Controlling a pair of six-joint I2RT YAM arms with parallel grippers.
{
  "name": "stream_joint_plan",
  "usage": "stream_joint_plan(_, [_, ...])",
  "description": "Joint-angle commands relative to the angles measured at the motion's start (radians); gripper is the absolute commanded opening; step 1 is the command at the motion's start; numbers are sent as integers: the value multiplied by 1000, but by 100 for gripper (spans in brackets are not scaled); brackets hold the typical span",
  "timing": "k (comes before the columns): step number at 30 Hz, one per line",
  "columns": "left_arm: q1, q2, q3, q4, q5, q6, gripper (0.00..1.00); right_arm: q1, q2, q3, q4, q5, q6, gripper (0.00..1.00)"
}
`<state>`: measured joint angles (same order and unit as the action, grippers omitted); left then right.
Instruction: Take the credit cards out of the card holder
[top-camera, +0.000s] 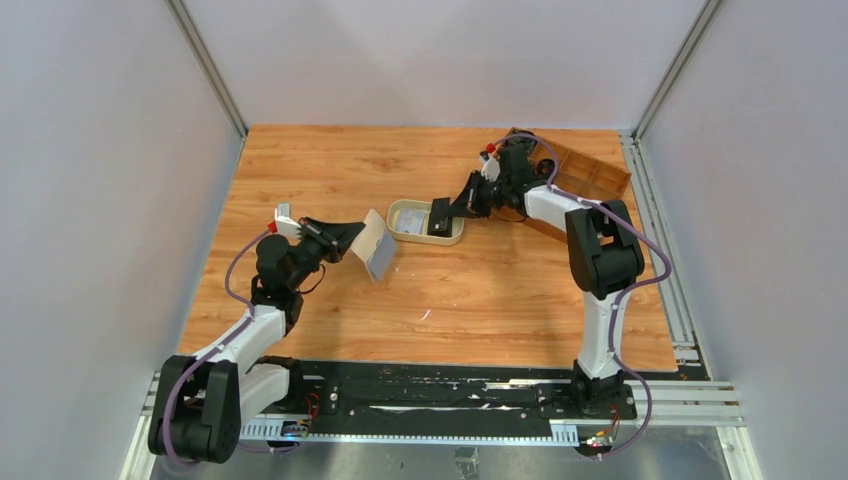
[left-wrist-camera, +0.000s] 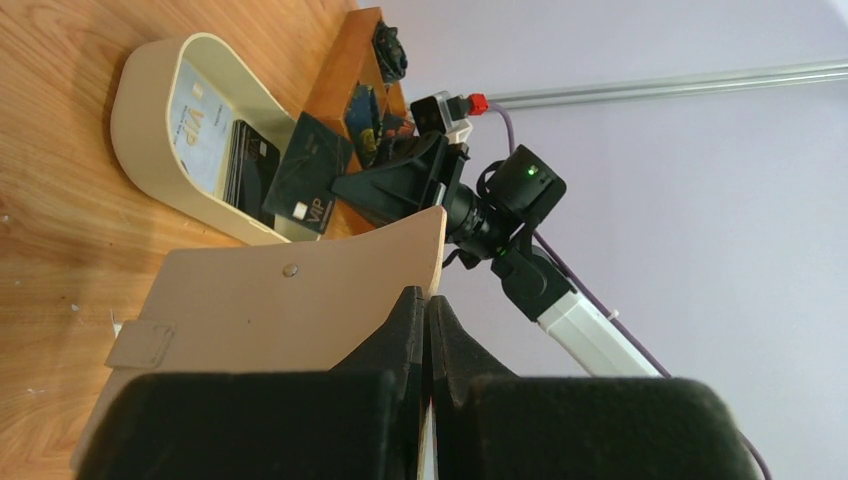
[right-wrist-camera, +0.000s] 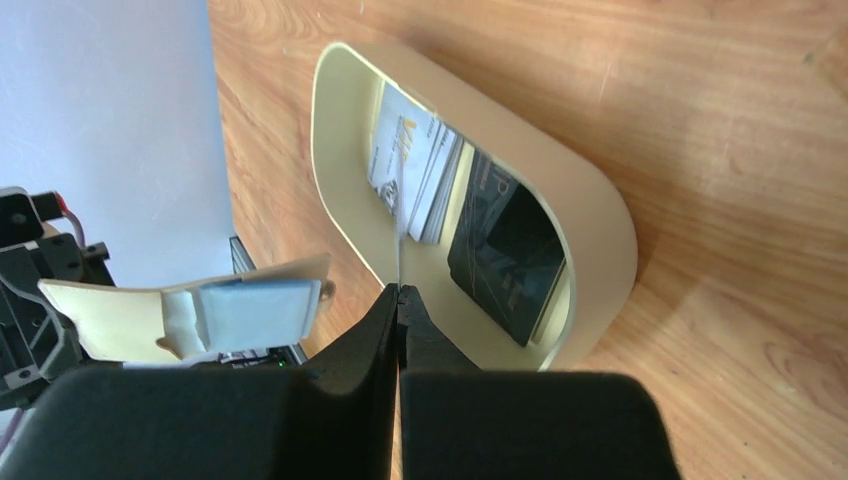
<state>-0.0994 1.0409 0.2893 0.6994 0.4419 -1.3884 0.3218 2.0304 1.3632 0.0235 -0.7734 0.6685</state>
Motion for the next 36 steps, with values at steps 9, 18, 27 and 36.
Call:
stream_joint_plan(9, [7, 11, -10, 26, 14, 9, 0, -27, 34, 40, 47, 12, 64, 0])
stream_joint_plan(18, [7, 20, -14, 31, 11, 9, 0, -20, 21, 34, -18, 6, -9, 0])
stream_joint_plan(27, [7, 21, -18, 31, 7, 9, 0, -5, 23, 19, -52, 4, -40, 0])
stream_joint_plan(36, [7, 29, -19, 32, 4, 12, 0, 15, 49, 28, -73, 2, -52, 0])
